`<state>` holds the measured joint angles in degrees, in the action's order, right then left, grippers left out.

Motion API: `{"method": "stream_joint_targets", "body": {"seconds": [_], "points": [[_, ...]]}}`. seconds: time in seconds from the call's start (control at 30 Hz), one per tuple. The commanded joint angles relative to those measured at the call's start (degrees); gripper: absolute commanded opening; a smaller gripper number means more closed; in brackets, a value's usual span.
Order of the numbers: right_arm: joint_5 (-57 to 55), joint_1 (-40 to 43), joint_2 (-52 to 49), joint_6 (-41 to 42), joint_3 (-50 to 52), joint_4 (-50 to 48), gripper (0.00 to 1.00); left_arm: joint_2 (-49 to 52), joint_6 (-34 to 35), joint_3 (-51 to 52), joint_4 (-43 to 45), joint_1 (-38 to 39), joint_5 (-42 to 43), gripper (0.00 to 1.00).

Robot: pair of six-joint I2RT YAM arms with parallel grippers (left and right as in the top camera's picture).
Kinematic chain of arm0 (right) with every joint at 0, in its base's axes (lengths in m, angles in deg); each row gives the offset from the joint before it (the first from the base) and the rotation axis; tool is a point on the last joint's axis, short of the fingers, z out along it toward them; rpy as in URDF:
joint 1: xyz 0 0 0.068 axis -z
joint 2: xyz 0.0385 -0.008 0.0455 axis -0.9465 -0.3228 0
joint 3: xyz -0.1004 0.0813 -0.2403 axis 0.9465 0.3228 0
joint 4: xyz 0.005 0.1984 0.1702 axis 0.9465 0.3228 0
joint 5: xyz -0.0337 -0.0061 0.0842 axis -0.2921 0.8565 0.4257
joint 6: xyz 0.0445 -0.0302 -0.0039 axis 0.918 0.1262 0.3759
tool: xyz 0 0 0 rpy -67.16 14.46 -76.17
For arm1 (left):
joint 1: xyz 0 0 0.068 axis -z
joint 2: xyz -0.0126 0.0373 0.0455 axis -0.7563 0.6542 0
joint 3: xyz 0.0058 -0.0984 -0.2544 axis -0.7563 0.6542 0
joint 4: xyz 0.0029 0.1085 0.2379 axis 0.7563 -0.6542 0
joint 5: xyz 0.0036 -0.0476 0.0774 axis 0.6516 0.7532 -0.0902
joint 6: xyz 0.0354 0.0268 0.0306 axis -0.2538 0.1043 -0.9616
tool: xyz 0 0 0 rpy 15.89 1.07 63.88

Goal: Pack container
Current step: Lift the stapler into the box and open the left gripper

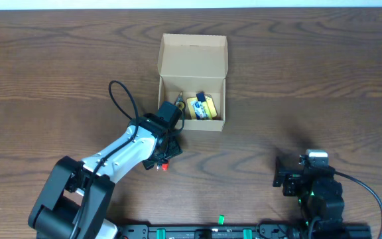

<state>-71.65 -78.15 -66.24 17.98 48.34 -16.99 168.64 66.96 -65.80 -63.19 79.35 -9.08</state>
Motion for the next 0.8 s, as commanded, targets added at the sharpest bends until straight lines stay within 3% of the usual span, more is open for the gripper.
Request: {"method": "stream_joint_targets", "body": {"seconds": [0.0,0.47,0.77], "points": [[-0.2,0.5,0.4,-0.8,0.6,0.2,0.99,0.6,-0.2,0.8,0.0,0.2,-0.3,0.61],[-0.1,0.5,0.4,-0.7,0.6,0.2,0.99,0.5,0.0,0.8,-0.8,0.2,1.2,0.05],[-0.2,0.5,0.4,-0.8,0.6,0.2,0.99,-6.6,0.2,0.8,-4.3,0.2,-0.6,0.06]]}}
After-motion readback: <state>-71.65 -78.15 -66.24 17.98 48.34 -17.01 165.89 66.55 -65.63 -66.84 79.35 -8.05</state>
